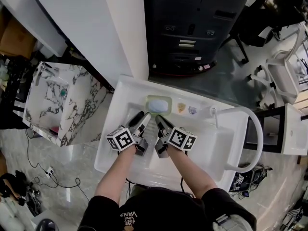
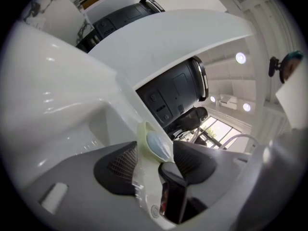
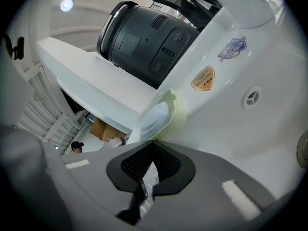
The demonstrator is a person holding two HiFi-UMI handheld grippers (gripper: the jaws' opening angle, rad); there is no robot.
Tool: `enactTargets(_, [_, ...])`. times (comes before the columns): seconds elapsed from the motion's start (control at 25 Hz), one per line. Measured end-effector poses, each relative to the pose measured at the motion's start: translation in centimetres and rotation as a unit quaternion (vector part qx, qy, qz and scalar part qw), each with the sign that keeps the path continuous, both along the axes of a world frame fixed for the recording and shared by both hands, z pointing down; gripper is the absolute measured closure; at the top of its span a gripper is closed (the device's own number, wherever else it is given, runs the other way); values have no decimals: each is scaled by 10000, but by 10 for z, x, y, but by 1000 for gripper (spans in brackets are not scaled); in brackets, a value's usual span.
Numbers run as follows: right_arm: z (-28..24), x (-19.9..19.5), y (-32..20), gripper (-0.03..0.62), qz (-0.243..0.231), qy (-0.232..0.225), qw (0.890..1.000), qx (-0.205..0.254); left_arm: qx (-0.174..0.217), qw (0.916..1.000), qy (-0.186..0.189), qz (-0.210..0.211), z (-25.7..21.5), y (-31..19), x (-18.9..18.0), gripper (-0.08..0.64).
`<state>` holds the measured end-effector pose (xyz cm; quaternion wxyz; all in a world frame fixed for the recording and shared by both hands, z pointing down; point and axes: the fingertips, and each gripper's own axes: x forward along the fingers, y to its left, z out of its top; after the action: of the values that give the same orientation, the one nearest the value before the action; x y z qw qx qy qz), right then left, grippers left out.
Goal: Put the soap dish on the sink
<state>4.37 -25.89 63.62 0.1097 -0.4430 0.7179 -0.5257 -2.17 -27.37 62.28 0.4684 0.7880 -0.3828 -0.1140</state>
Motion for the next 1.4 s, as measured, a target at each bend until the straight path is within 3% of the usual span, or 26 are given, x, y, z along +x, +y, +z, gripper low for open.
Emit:
enactTargets(0.24, [0,2,-3,591,32,-39,10000,14,78,9976,-673,159,5,8,2,309])
enactTargets(0.4, [0,1,-4,591,13,-61,10000,9,135,9948,-993,204,10,8,1,426])
enactTargets(0.6, [0,1,-6,591,-10,-51,10000,10,167,9902,-1323,423,15,10,7,498])
enactTargets(0.76, [0,0,-8,591,-11,-64,10000,-5,84,9860,-1584,504,21,4,10,506])
enactTargets(1.4, [-6,5,-7,591,3,-11,10000,55,-72,9858,-1618,449,21,-5,8,506])
